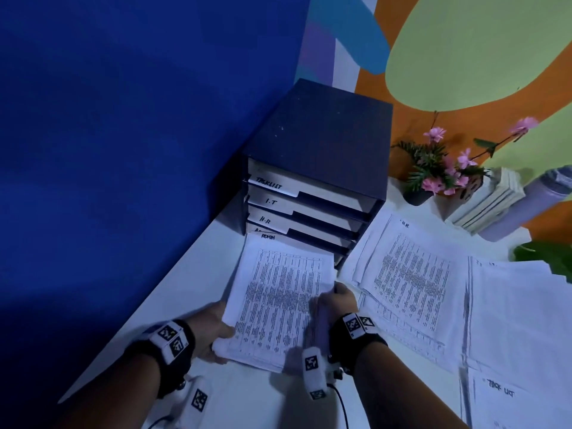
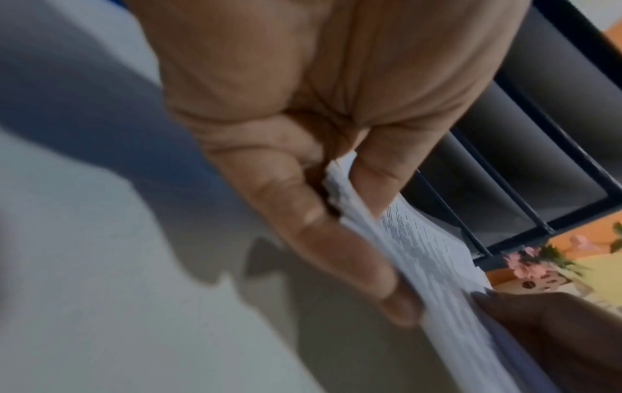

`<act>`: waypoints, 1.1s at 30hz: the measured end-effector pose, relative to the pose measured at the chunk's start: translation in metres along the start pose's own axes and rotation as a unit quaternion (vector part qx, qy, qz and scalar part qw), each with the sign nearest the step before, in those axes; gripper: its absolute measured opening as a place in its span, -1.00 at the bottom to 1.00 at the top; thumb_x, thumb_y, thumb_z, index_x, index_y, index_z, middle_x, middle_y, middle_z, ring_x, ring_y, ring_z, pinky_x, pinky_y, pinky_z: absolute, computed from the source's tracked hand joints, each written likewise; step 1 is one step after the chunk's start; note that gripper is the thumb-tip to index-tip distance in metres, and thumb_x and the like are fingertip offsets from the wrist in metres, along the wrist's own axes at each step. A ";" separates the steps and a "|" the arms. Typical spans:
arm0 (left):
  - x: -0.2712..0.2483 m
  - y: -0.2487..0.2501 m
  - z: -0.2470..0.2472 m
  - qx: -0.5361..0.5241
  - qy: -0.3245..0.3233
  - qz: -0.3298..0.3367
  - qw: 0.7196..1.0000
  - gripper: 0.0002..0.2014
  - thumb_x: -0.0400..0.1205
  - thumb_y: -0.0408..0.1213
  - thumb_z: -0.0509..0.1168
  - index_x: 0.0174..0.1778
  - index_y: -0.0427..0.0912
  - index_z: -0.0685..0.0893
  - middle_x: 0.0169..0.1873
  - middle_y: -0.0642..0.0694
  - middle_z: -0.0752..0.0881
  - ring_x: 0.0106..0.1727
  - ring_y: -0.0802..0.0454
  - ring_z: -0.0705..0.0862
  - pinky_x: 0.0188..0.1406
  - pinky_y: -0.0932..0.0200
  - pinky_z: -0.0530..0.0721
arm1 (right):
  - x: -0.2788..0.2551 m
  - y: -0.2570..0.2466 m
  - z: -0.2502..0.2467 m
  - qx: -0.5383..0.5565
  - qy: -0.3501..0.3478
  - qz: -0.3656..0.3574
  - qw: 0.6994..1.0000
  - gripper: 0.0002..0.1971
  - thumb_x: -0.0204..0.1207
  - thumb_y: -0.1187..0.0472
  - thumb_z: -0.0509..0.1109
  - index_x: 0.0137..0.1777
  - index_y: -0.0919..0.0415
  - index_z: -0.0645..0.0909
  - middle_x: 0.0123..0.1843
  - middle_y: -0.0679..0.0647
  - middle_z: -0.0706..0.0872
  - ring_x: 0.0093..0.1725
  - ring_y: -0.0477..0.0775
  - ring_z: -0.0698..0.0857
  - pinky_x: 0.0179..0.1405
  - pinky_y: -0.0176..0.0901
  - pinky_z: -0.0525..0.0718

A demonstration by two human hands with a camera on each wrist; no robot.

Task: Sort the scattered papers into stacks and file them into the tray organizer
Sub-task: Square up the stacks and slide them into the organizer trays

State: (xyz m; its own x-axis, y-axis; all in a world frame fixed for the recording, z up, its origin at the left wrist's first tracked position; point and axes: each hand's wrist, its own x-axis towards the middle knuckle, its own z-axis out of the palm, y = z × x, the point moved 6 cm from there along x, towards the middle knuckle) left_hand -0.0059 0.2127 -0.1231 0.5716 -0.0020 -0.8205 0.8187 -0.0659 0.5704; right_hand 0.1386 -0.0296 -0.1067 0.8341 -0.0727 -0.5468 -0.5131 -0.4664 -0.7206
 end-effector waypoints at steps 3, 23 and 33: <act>-0.005 0.011 -0.002 0.051 -0.024 0.011 0.998 -0.66 0.70 -0.46 0.13 0.33 -0.01 0.39 0.12 -0.30 0.67 -0.23 -0.17 0.72 -0.41 0.12 0.62 | -0.002 0.007 0.001 0.023 -0.003 0.007 1.000 -0.80 0.46 0.44 0.23 -0.18 0.14 0.60 -0.26 0.17 0.75 -0.27 0.18 0.74 -0.33 -0.08 0.77; 0.028 0.072 -0.027 0.102 0.181 0.138 0.968 -0.80 0.71 -0.31 0.17 0.24 -0.13 0.47 0.04 -0.18 0.67 -0.35 0.00 0.70 -0.59 0.20 0.67 | -0.023 0.023 0.035 -0.058 -0.123 0.025 0.990 -0.71 0.52 0.20 0.38 0.16 0.03 0.38 0.01 0.19 0.70 -0.09 0.26 0.79 -0.21 0.08 0.81; 0.067 0.119 -0.026 0.091 0.239 0.160 0.953 -0.89 0.66 -0.35 0.24 0.08 -0.14 0.52 -0.14 -0.17 0.66 -0.27 -0.20 0.73 -0.38 0.10 0.76 | 0.036 0.008 0.006 0.019 0.037 -0.042 0.998 -0.67 0.48 0.37 0.27 -0.29 -0.12 0.63 -0.16 0.10 0.80 -0.13 0.26 0.80 -0.09 0.21 0.80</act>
State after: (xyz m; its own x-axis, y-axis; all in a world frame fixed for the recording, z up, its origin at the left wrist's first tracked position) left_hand 0.1315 0.2311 -0.1094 0.7863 0.4013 -0.4697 0.5992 -0.3103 0.7380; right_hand 0.1634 -0.0303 -0.1344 0.8862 -0.1009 -0.4522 -0.4475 -0.4392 -0.7790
